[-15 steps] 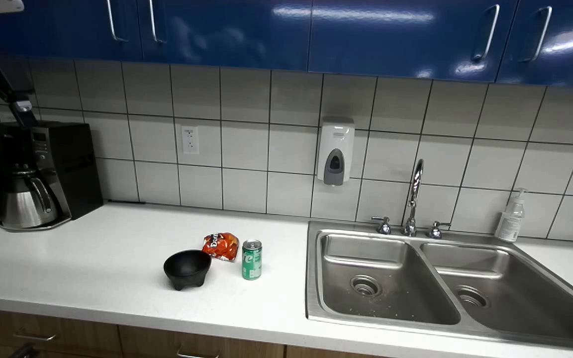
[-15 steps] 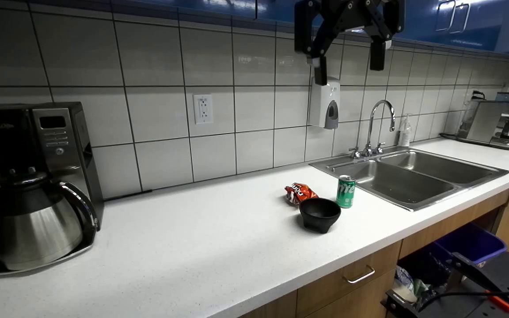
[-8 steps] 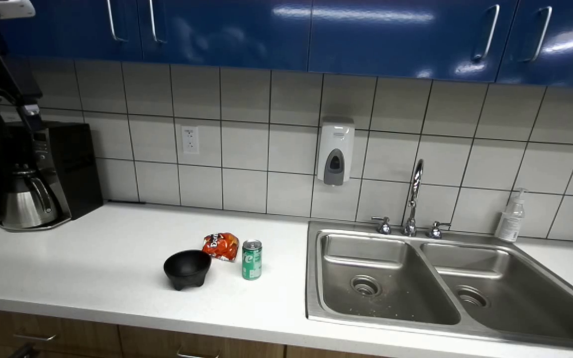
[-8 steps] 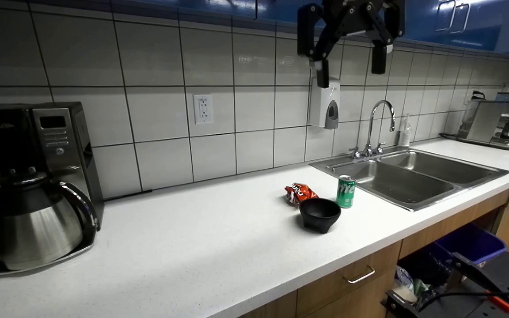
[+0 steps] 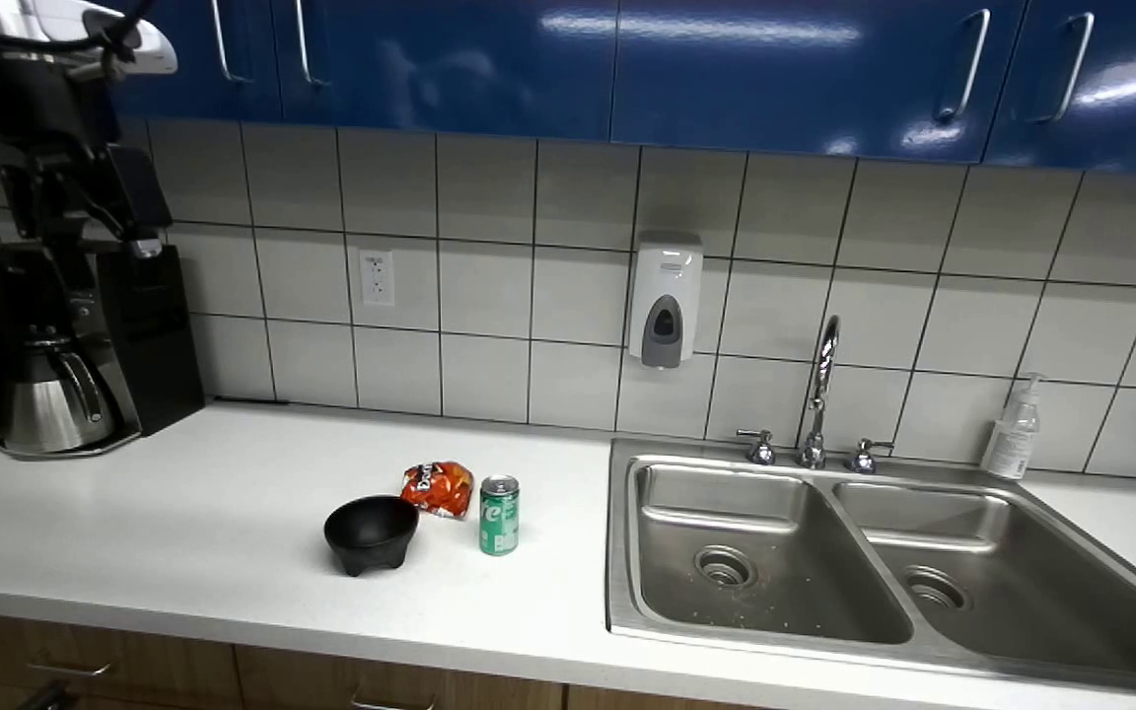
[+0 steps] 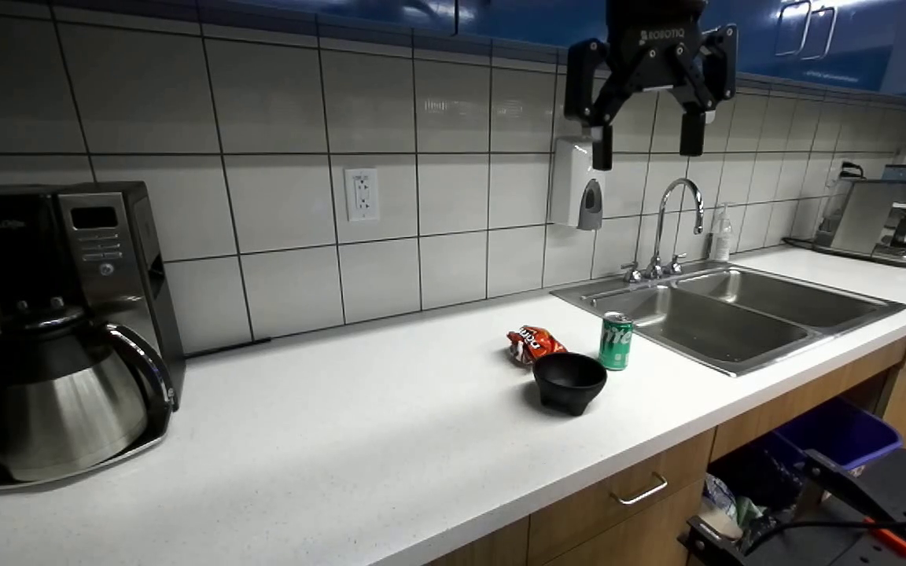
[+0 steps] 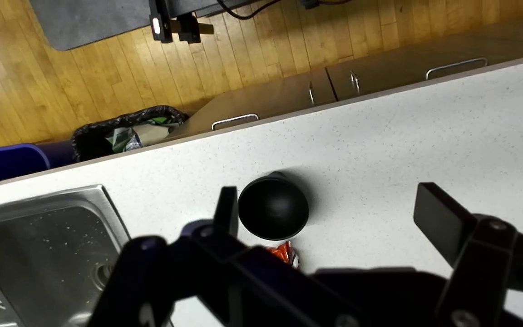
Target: Put the can in the bowl
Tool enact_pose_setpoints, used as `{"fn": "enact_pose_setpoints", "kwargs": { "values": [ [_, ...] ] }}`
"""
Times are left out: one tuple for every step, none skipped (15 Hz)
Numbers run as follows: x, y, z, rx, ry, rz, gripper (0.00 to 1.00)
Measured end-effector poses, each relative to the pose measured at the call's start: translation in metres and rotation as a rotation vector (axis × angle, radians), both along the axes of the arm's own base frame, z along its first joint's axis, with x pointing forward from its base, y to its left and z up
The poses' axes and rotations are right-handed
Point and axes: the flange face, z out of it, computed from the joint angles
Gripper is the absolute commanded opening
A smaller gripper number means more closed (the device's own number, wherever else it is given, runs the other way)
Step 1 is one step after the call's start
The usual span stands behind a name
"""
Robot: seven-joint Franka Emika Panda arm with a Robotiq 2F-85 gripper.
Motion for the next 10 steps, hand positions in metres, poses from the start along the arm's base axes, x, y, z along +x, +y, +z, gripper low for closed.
{"fn": "enact_pose_setpoints", "kwargs": {
  "values": [
    [0.002, -0.008, -0.002, 0.010, 0.008, 0.004, 1.00],
    [0.004, -0.016, -0.003, 0.019, 0.015, 0.011, 1.00],
    [0.007, -0.025, -0.005, 0.028, 0.020, 0.022, 1.00],
    [0.009, -0.033, -0.006, 0.035, 0.023, 0.035, 1.00],
    [0.010, -0.041, -0.007, 0.043, 0.025, 0.051, 1.00],
    [0.012, -0.050, -0.008, 0.050, 0.024, 0.066, 1.00],
    [0.014, -0.058, -0.010, 0.056, 0.022, 0.080, 1.00],
    [0.015, -0.066, -0.011, 0.061, 0.018, 0.096, 1.00],
    [0.017, -0.075, -0.012, 0.064, 0.012, 0.114, 1.00],
    [0.018, -0.083, -0.014, 0.068, 0.006, 0.131, 1.00]
  ]
}}
